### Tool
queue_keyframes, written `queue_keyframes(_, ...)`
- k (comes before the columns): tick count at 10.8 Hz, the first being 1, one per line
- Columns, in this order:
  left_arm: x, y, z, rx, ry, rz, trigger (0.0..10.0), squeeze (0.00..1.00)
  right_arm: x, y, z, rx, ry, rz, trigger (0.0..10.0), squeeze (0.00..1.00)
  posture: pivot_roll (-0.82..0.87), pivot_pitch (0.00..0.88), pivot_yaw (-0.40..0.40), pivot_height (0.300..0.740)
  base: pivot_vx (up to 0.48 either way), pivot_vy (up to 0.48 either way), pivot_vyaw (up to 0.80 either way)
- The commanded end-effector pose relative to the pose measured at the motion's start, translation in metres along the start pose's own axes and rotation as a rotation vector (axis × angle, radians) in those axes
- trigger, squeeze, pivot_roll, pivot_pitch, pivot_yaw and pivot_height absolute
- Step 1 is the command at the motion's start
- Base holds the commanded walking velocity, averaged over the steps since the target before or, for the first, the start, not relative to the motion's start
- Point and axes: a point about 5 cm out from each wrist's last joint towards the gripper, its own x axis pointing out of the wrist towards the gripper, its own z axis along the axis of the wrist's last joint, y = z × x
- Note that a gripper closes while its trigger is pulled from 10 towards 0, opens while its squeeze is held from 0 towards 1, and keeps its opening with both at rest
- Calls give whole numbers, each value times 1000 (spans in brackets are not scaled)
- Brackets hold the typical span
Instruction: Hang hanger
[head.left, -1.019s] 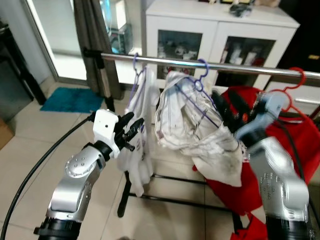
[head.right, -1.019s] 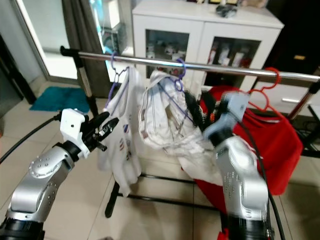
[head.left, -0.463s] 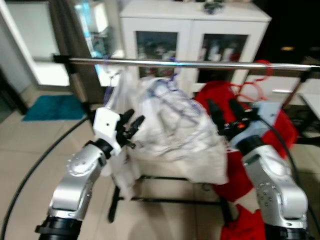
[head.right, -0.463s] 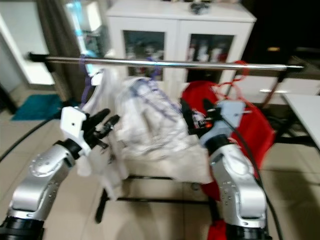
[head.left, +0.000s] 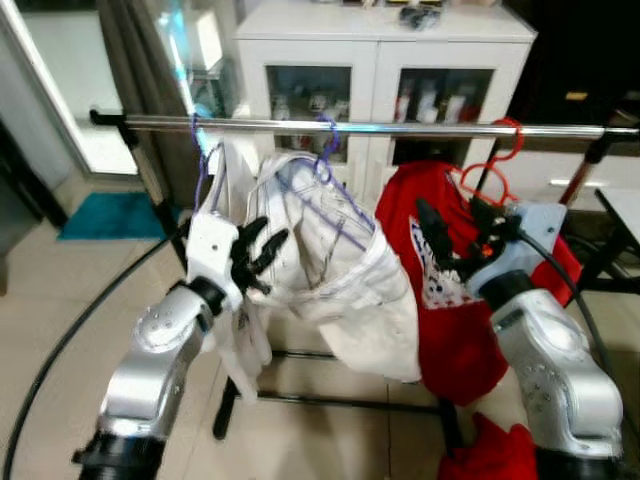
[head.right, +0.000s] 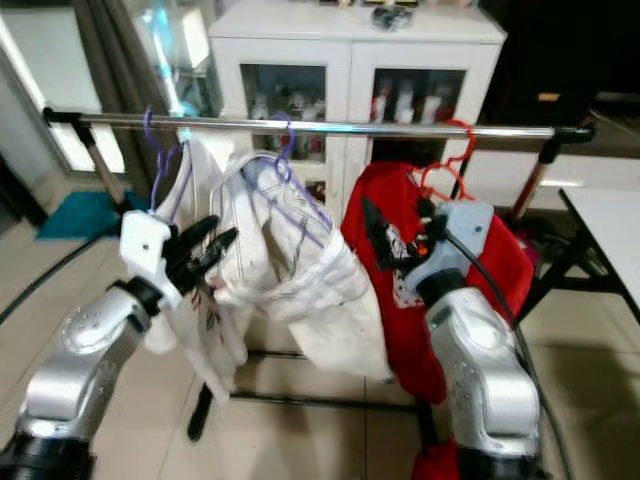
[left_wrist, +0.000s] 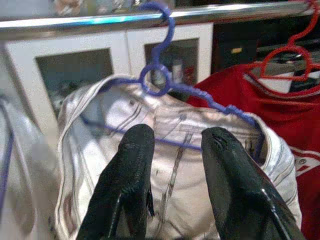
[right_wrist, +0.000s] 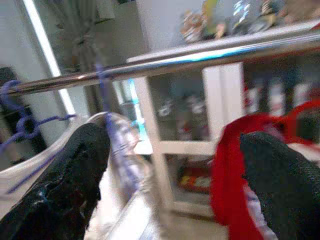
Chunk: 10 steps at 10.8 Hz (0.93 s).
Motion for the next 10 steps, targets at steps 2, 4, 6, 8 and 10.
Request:
queue_keyframes(2,3,-2,3,13,-9,-7,10000,0,0,0,0,-27,12,-8,10000,1000,-124,0,37,740,0,-276,0)
queue_keyframes(4,4,-3,2,13,-6,-7,10000,0,-1,1,0,-24,17,-6,10000,1000,-124,0,37,740,0,-274,0)
queue_keyframes(6,5,-3,3,16,-8,-6,10000,0,-1,1,-2,-24,28,-4,10000,1000,-121,0,32,740,0,-262,0)
queue_keyframes(8,6,-1,1,-10,12,20,10000,0,-1,0,-10,-46,82,-20,10000,0,-120,0,31,740,0,0,0)
queue_keyframes(10,6,-1,0,5,15,19,10000,0,0,0,-13,-58,95,-31,10000,0,-119,0,31,740,0,0,0)
